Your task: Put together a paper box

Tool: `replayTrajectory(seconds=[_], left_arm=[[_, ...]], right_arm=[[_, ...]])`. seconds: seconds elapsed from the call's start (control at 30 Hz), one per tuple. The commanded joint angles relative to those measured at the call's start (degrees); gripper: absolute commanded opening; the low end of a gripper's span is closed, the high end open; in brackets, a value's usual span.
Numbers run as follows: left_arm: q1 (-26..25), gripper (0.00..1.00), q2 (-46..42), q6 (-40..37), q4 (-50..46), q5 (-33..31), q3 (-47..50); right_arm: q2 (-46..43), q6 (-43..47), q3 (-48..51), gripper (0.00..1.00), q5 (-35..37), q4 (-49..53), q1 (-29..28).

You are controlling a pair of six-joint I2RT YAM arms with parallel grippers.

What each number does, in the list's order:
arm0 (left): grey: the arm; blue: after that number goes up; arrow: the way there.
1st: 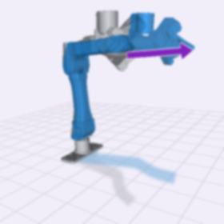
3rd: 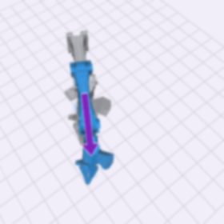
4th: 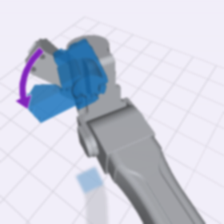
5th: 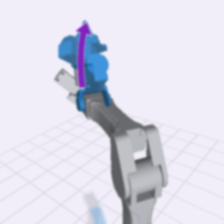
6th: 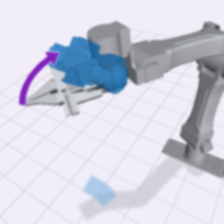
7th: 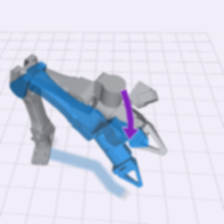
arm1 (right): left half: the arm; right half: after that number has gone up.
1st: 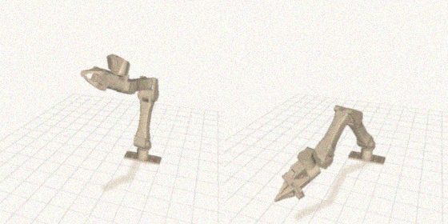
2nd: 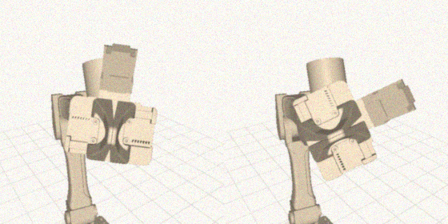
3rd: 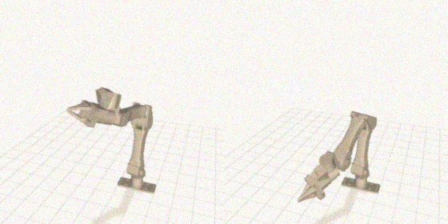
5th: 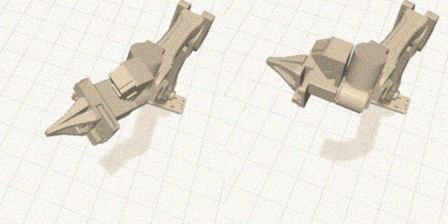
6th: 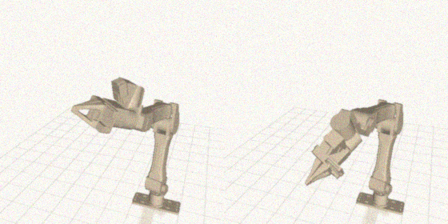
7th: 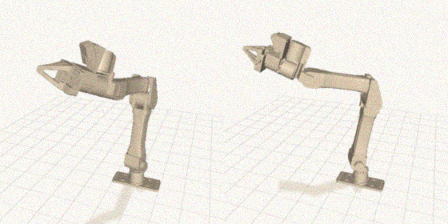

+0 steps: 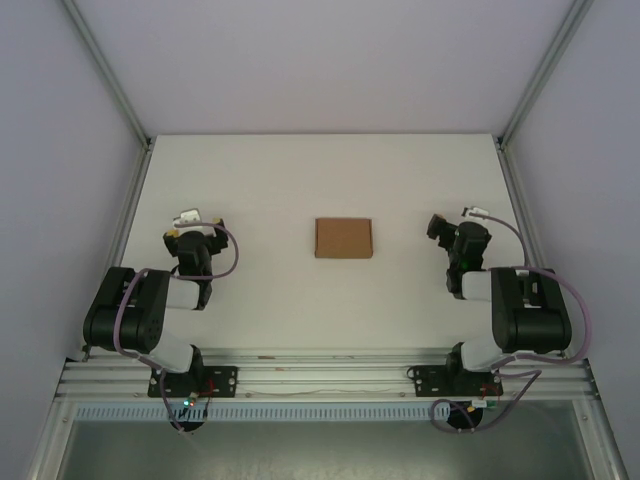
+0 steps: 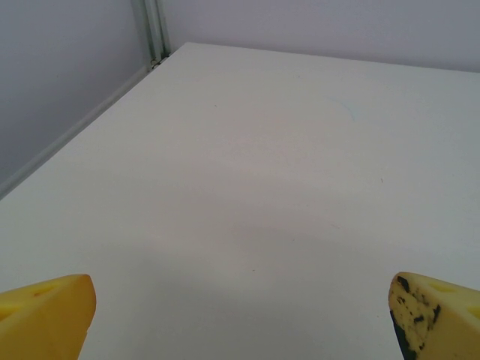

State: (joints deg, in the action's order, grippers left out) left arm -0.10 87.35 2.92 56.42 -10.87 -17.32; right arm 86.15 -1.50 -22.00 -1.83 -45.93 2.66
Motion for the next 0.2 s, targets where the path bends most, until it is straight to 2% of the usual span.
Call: replayTrajectory(seconds=[0.0, 0.17], left_arm=[[0.29, 1.0, -0.69, -0.41, 1.57, 0.68, -0.74], [0.3, 1.0, -0.69, -0.37, 1.56, 0.63, -0.76]], right_arm=[[-0.28, -0.79, -0.47, 1.0, -0.28, -1.28, -0.16], [-0.37, -0.8, -0.45, 1.0, -0.28, -1.34, -0.19]])
